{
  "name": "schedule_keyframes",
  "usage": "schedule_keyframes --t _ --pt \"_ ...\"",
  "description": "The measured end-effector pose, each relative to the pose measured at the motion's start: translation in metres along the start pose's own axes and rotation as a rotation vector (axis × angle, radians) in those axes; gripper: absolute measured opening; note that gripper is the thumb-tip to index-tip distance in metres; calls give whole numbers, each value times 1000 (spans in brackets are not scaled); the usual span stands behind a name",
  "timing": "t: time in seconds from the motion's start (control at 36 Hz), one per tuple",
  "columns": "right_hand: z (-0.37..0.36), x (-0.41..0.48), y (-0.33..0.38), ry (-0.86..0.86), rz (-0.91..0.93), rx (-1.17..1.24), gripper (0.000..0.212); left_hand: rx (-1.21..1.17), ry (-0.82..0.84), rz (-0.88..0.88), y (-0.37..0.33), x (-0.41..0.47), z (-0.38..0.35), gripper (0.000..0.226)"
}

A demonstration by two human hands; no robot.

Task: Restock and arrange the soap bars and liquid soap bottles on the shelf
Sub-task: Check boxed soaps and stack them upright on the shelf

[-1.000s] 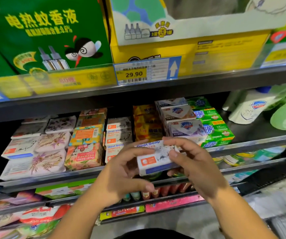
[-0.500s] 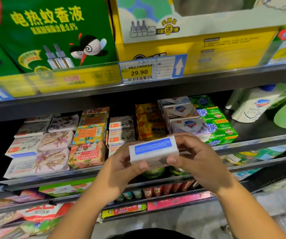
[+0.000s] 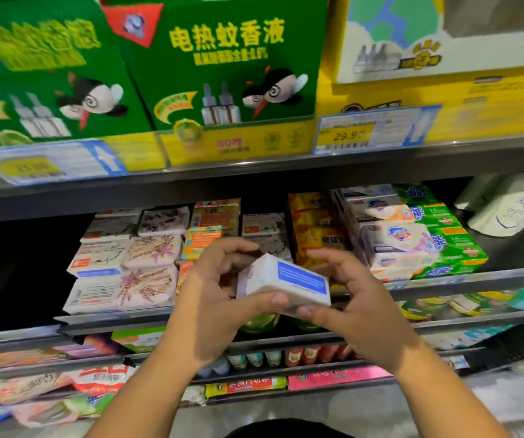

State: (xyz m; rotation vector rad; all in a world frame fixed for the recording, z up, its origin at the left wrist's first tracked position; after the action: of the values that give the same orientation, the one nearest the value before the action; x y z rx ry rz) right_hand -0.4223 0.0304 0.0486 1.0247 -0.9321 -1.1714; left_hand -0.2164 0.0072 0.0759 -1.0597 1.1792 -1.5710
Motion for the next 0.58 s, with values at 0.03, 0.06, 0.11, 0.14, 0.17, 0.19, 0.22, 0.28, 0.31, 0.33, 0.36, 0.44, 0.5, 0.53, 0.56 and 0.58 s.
schedule_keyframes --t 0.03,0.06,0.11,0.14,0.17,0.19,0.22,0.28,0.31,0.33,0.36,0.44,0.5,0.53,0.56,0.58 --pt "-8 2 1 4 5 -8 65 -13 -14 -11 -2 0 5 59" --pt "-17 4 3 9 7 -5 65 -30 -29 -16 -3 -1 9 59" --pt "-37 7 5 33 3 61 63 -49 -48 -20 -3 -5 15 61" --pt "-49 8 6 62 -1 101 62 -45 -48 -20 -2 -8 18 61" --pt "-61 9 6 104 -16 138 60 -26 -45 -16 -1 -11 21 62" --pt "-73 10 6 148 -38 181 60 1 -44 -7 1 -14 24 62" --pt "-84 10 5 181 -67 232 61 22 -44 4 4 -17 27 62" --pt "-100 10 4 217 -114 284 62 18 -59 27 10 -23 36 61" --pt "-104 12 3 210 -118 254 62 7 -71 40 14 -25 42 60" --pt "-107 15 3 188 -115 198 62 -2 -86 52 17 -27 48 60" --pt "-107 18 3 155 -110 142 60 -6 -104 62 20 -29 56 61" --pt "-98 28 6 83 -99 65 68 62 -145 70 28 -35 79 65" --pt "-90 32 11 68 -71 122 76 75 -141 65 31 -38 90 63" --pt "-86 33 14 65 -50 182 77 61 -128 66 33 -39 94 62" --pt "-84 35 20 58 -31 238 77 47 -106 70 34 -41 97 63" --pt "-84 37 28 47 -1 283 74 37 -83 71 35 -43 99 63"
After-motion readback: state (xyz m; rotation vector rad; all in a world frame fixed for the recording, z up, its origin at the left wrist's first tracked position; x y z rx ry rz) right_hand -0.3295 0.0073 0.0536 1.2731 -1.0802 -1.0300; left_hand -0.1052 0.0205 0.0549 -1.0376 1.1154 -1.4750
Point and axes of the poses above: each hand's wrist, its own x-axis towards the middle knuckle, its own z-axis out of the back of the hand, y = z × x, the point moved 3 cm from there along x, towards the middle knuckle, and after that the axes turned 3 degrees about y, right-handed, at the moved point
